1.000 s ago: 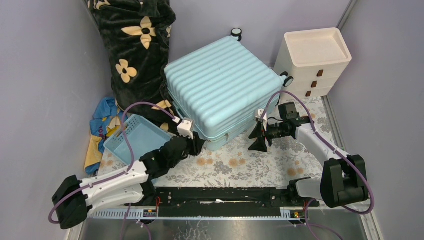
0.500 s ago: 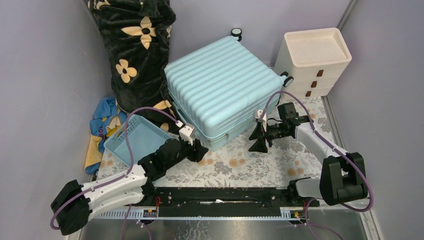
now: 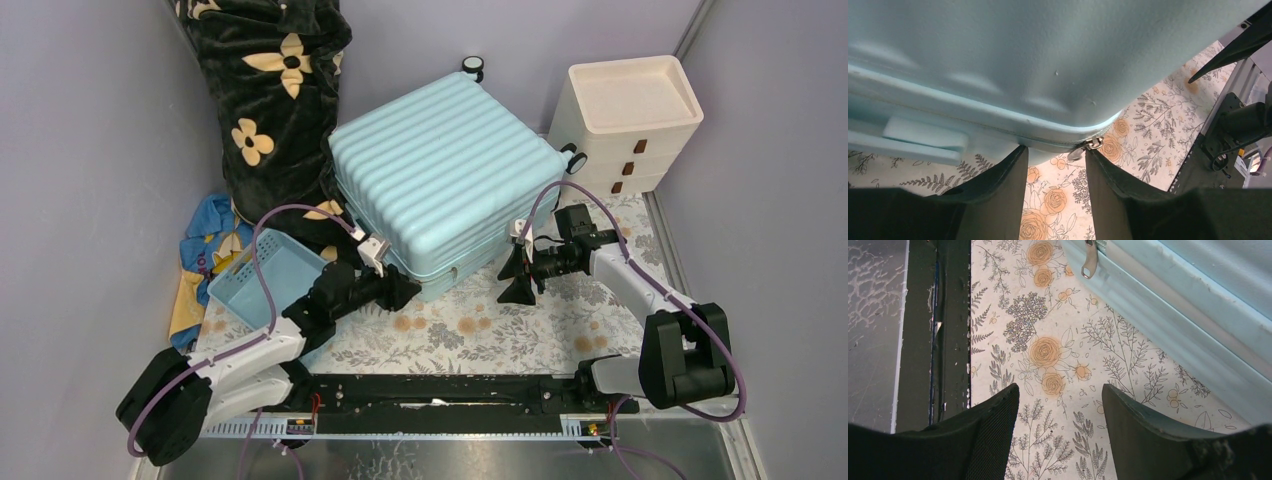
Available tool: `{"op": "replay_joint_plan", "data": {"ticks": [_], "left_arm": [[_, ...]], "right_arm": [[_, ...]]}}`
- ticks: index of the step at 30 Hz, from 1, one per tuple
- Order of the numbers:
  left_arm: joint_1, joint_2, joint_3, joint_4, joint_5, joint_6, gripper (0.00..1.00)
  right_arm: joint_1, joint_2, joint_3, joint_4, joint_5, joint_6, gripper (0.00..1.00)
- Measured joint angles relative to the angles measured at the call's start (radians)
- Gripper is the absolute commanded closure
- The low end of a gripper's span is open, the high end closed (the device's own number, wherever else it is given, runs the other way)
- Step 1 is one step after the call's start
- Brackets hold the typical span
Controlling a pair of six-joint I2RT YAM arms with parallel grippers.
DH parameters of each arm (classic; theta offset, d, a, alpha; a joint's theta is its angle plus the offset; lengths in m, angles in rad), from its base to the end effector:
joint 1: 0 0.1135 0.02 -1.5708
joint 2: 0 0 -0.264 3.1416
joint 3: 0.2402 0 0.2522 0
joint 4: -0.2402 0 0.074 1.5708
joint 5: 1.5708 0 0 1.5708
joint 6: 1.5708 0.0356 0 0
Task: Open, take out, and arrange the luggage
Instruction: Unzip the luggage at the center of the board.
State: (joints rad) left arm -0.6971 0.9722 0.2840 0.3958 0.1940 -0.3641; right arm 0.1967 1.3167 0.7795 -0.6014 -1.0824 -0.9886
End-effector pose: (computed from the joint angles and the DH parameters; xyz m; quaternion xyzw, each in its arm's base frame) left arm 0.1511 -0.1355 0.1910 0.1894 0.7782 -0.3675 0.4728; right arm 0.2222 0.0763 0.2129 -0.5592 0.6327 0.3934 0.3636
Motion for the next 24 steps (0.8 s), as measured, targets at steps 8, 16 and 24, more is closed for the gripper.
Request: {"op": "replay_joint_plan", "data": {"ticks": [8, 16, 24], "left_arm": [[0.025, 0.021, -0.009, 0.047, 0.08, -0.02, 0.58], [0.026, 0.018, -0.035, 0.093, 0.145, -0.058, 0.65], [0.026, 0.013, -0.057, 0.146, 0.179, -0.094, 0.7]], "right_arm": [[0.0, 0.006, 0.003, -0.008, 0.0, -0.003, 0.31], [0.0, 0.008, 0.003, -0.008, 0.0, -0.005, 0.31], [0.0, 0.008, 0.003, -0.01, 0.0, -0.008, 0.31]]}}
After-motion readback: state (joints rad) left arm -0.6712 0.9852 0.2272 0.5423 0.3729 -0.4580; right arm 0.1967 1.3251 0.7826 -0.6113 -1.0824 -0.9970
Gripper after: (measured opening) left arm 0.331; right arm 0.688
